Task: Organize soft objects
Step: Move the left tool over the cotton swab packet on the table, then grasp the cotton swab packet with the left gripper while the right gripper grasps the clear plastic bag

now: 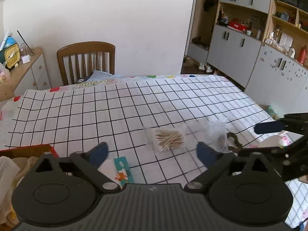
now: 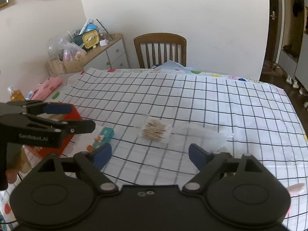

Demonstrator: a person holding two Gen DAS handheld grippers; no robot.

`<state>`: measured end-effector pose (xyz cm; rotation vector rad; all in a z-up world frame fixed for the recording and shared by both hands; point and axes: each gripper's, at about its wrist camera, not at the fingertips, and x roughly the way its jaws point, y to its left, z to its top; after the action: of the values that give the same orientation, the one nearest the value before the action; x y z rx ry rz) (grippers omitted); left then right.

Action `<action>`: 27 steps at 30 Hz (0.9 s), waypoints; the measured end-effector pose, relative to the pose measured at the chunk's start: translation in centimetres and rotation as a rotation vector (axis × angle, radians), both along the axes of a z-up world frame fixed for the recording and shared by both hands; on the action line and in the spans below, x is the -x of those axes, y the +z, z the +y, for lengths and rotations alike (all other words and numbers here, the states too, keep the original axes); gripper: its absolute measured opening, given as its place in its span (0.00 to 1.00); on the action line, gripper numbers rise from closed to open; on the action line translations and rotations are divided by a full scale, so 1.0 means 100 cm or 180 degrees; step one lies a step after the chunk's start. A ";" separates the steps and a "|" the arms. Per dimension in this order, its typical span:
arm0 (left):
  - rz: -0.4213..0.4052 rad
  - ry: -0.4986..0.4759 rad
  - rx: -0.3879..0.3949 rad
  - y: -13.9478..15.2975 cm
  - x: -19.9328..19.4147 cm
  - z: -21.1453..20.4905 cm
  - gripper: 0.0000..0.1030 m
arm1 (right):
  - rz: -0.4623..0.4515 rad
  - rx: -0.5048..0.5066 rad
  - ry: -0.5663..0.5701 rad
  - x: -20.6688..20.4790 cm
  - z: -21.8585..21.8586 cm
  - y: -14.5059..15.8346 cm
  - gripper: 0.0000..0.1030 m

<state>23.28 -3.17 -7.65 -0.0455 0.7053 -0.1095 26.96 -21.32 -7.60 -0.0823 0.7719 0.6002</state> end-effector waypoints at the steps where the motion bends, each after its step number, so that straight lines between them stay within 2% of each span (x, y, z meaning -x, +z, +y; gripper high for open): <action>1: -0.0005 -0.0004 -0.0007 -0.003 -0.003 -0.001 0.99 | -0.0010 0.0017 -0.0004 0.000 -0.002 -0.001 0.86; 5: 0.0143 -0.0015 0.0037 -0.019 -0.021 0.000 0.99 | -0.0028 0.0088 -0.0021 -0.001 -0.009 -0.012 0.87; 10: 0.0181 -0.0088 0.0255 -0.031 -0.048 0.000 0.99 | 0.0035 0.0159 -0.0121 -0.008 -0.013 -0.028 0.87; 17: 0.0322 -0.0219 0.0168 -0.056 -0.084 -0.026 0.99 | 0.0186 0.0214 -0.0250 -0.024 -0.011 -0.055 0.87; 27: 0.0493 -0.0170 0.0237 -0.088 -0.119 -0.039 0.99 | 0.0351 0.0364 -0.0317 -0.036 0.003 -0.086 0.86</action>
<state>35.13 -7.07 -16.50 -0.1072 0.8573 -0.1848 30.60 -21.07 -16.21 -0.1159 0.9119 0.4687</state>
